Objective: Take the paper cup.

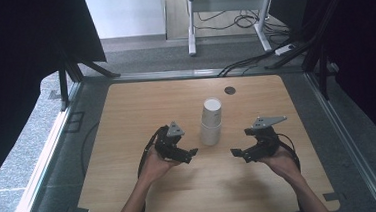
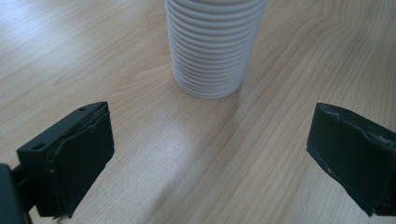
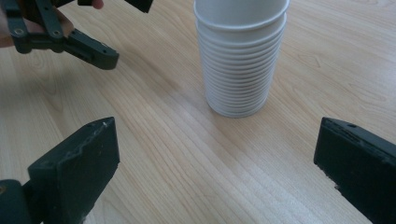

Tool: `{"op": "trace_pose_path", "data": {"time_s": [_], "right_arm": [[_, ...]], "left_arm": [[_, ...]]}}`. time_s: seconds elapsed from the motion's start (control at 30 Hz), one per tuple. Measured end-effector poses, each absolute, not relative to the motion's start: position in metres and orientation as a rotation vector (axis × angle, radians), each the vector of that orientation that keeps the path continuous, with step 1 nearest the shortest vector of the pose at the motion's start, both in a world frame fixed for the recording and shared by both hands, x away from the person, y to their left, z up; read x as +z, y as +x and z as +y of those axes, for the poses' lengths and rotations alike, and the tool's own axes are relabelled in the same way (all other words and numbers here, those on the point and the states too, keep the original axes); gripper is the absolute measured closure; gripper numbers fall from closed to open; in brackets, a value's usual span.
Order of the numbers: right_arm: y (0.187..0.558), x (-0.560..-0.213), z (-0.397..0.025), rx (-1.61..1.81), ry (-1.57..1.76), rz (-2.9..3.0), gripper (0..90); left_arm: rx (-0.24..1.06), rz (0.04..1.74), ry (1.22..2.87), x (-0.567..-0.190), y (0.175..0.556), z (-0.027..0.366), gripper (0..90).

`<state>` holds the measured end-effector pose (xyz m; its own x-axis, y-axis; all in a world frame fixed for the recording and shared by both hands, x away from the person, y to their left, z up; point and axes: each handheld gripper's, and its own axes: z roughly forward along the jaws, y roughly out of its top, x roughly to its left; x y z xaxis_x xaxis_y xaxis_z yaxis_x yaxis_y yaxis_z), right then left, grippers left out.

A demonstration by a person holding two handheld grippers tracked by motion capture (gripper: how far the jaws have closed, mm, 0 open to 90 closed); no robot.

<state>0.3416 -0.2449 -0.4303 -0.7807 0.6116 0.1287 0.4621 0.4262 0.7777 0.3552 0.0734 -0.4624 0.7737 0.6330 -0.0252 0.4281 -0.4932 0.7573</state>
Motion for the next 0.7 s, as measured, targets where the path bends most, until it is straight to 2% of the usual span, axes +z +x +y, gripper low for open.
{"op": "trace_pose_path", "data": {"time_s": [0.7], "right_arm": [[0.359,-0.417,-0.236,1.329,0.926,2.500,0.6]], "left_arm": [[0.347,0.725,2.177,-0.461,0.374,0.046,2.1]]}}
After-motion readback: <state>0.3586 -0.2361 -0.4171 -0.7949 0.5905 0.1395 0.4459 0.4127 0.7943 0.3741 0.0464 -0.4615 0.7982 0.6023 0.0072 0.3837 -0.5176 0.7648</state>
